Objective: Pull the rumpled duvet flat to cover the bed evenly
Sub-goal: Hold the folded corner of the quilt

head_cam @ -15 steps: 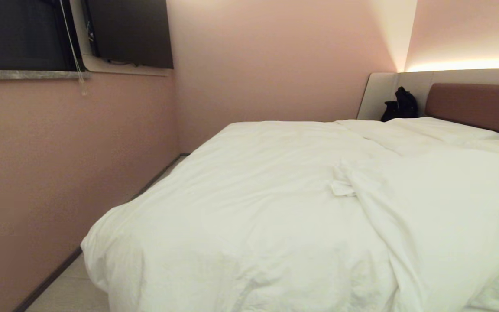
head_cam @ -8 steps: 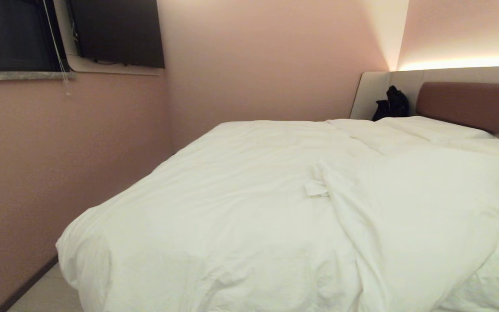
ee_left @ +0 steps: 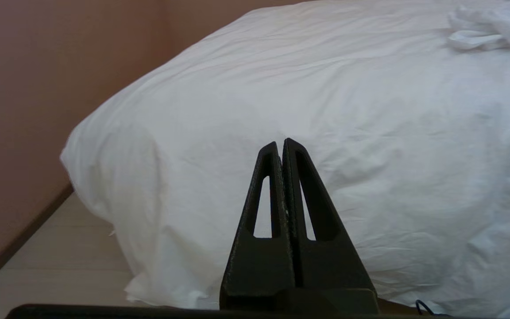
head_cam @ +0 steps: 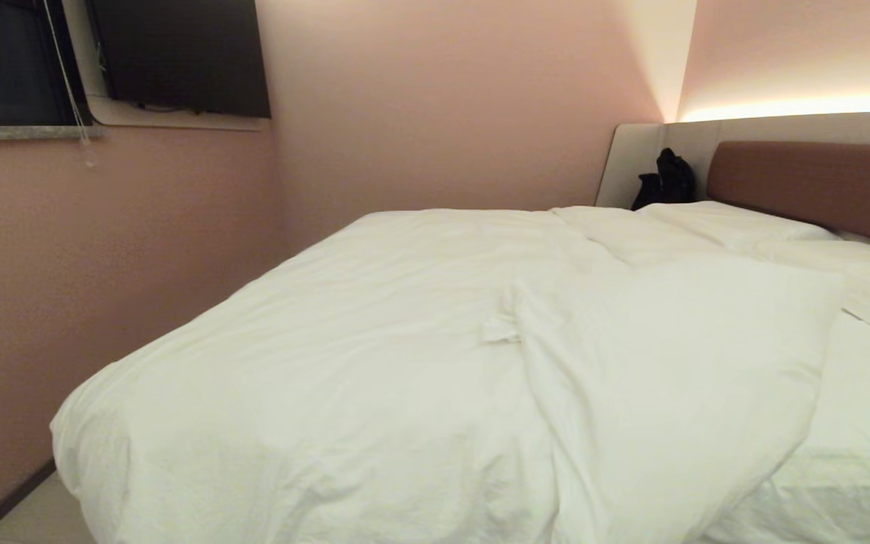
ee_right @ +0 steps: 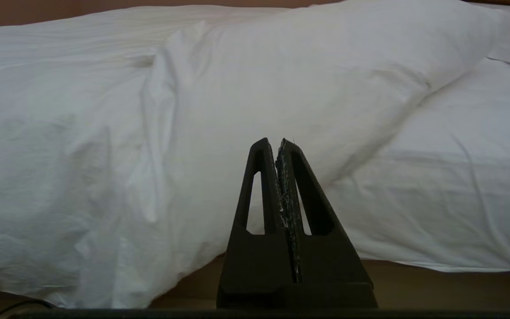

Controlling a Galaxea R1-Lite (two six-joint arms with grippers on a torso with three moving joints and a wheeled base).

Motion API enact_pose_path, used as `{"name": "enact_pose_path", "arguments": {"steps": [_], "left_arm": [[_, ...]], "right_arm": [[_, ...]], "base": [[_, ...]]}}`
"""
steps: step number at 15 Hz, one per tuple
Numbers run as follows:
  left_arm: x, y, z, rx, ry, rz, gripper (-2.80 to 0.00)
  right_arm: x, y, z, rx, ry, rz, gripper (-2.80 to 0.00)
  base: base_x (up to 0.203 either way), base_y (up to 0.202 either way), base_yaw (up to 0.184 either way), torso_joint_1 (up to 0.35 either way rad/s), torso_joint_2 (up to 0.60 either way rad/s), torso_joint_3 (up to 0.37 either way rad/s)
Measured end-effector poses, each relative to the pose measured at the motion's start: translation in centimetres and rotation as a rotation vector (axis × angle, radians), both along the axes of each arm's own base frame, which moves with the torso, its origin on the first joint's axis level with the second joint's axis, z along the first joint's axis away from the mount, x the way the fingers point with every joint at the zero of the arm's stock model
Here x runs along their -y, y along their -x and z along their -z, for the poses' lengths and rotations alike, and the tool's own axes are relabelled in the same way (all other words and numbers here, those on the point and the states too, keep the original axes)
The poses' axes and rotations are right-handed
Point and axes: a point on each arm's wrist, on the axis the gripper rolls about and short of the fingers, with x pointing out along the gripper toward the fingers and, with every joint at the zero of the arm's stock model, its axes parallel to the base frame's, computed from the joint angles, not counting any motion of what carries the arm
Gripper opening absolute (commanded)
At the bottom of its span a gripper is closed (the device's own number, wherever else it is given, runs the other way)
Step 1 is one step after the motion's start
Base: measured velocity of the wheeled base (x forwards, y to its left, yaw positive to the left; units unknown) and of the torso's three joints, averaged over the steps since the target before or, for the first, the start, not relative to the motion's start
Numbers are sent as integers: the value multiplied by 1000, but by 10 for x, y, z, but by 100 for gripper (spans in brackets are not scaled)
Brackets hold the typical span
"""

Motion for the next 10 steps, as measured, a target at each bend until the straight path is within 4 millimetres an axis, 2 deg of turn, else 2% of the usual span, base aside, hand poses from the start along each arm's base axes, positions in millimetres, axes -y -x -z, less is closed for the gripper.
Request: {"name": "enact_pose_path", "arguments": {"steps": [10], "left_arm": [[0, 0, 0, 1, 7, -2, -280]], "right_arm": [[0, 0, 0, 0, 0, 0, -280]], "base": [[0, -195, 0, 2, 2, 3]]}}
